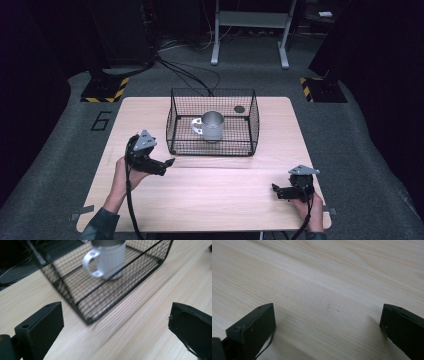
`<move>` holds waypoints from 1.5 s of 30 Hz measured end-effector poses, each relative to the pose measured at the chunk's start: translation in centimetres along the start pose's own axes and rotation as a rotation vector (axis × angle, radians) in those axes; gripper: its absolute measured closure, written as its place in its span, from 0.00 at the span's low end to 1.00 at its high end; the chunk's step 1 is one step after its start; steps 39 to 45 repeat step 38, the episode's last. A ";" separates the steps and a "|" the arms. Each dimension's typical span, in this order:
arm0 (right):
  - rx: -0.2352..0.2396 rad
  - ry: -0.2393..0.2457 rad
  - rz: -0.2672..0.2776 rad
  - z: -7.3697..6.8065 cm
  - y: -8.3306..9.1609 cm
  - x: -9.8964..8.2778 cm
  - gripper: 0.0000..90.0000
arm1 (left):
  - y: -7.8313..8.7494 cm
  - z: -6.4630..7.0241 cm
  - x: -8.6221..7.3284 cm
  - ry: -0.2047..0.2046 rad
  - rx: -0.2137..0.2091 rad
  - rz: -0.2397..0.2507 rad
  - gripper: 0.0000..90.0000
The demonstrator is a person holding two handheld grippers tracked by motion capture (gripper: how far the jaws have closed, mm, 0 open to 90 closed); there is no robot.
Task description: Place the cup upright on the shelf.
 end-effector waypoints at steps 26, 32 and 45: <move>-0.003 0.000 0.000 0.0 0.0 0.0 0.00 | -2.7 -4.0 -15.1 0.262 0.151 -0.142 0.00; -0.003 0.000 0.000 0.0 0.0 0.0 0.00 | -3.0 -4.4 -15.2 0.280 0.155 -0.152 0.00; -0.001 0.011 -0.001 0.1 0.0 0.0 0.00 | -3.0 -4.7 -15.2 0.277 0.137 -0.161 0.00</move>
Point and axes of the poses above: each handheld gripper's, and its own axes: y roughly backward along the jaws, x roughly out of its top, z roughly to its right, the point moved 1 cm from there along -y, roughly forward along the jaws, and after that the axes turned 2 degrees about -z, right-handed, at the moved point
